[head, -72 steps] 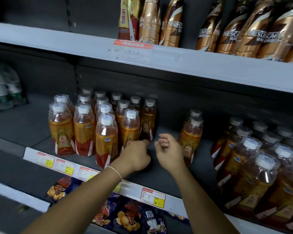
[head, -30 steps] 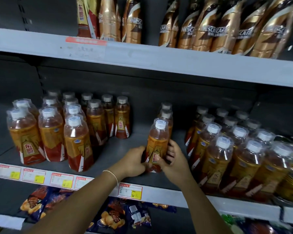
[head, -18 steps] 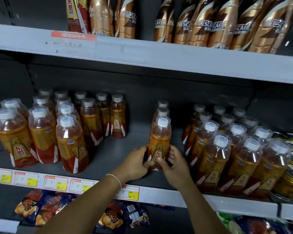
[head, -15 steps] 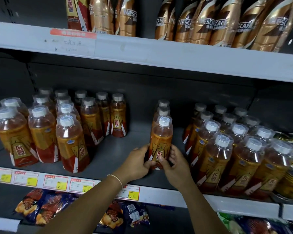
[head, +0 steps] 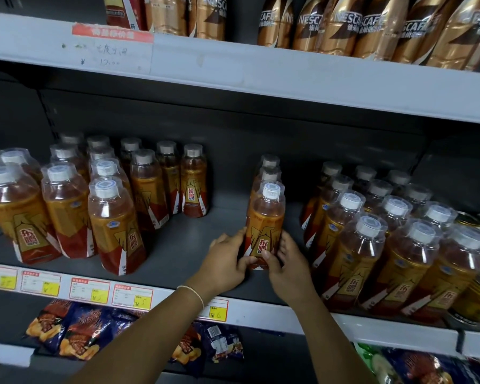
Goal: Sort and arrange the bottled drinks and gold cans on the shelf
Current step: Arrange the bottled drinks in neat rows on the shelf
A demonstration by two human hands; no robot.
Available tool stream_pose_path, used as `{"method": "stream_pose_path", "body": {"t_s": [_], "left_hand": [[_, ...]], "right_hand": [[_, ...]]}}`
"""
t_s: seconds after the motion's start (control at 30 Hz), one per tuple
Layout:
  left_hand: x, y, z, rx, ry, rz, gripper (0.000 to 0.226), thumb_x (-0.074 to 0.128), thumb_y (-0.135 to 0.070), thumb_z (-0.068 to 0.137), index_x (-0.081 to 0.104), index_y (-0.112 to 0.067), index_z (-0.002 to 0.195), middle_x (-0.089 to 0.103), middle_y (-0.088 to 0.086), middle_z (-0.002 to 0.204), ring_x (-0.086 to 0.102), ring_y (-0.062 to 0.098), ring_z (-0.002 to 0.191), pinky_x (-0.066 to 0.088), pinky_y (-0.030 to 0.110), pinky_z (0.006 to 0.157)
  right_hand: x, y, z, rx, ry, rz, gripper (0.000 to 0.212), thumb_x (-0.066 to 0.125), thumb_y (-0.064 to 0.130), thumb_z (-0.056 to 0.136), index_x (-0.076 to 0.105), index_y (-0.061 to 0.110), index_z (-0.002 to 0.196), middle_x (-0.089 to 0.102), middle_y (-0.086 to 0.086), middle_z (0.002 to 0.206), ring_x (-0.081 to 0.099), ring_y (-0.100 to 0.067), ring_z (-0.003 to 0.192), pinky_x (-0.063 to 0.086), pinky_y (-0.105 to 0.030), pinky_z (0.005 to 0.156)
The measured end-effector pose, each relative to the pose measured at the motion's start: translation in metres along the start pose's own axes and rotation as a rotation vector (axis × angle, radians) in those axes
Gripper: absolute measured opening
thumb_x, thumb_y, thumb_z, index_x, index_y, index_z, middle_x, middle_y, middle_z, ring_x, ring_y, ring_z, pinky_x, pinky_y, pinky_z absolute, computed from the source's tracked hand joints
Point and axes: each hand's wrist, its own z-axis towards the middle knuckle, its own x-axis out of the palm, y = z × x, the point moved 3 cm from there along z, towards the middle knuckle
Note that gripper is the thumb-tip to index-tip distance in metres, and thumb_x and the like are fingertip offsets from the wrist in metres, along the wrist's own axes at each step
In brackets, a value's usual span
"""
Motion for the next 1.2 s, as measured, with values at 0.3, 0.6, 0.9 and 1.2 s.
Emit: {"method": "stream_pose_path", "body": {"t_s": [0.3,0.6,0.9,1.2], "left_hand": [[-0.005,-0.005,-0.001,-0.006,-0.005,0.102,0.064,0.059,-0.041,0.091,0.035,-0.020,0.147,0.063,0.006,0.116,0.047,0.021,0.107,0.030,0.030,0.094],[-0.047,-0.011,-0.012,0.077,-0.035,0.187,0.033,0.057,-0.026,0.093,0.061,-0.017,0.124,0.068,0.007,0.114,0.055,0.027,0.107,0.044,0.035,0.093],[-0.155,-0.002,-0.053,-0.007,-0.296,0.061,0.041,0.054,0.002,0.081,0.066,-0.009,0.119,0.071,0.007,0.104,0.065,0.024,0.099,0.051,0.034,0.090],[-0.220,0.023,-0.096,-0.118,-0.463,0.126,0.024,0.047,-0.007,0.073,0.064,-0.006,0.090,0.062,0.002,0.080,0.059,0.026,0.078,0.038,0.026,0.066]], "right_hand": [[-0.005,0.005,-0.005,-0.014,-0.123,-0.070,0.044,0.070,0.013,0.090,0.049,0.032,0.123,0.058,0.028,0.105,0.058,0.015,0.098,0.046,-0.008,0.087],[0.006,0.032,-0.023,-0.297,-0.350,-0.445,0.016,0.074,0.005,0.082,0.063,0.014,0.088,0.052,0.008,0.084,0.050,0.005,0.068,0.039,-0.006,0.060],[0.098,0.074,-0.010,-0.385,-0.034,-0.223,0.028,0.068,0.010,0.087,0.067,0.010,0.115,0.064,-0.001,0.105,0.064,-0.009,0.082,0.059,-0.033,0.073],[0.201,0.093,0.019,-0.184,0.468,-0.029,0.084,0.078,0.032,0.080,0.031,0.030,0.149,0.049,0.004,0.146,0.045,-0.012,0.134,0.041,-0.039,0.112]]}}
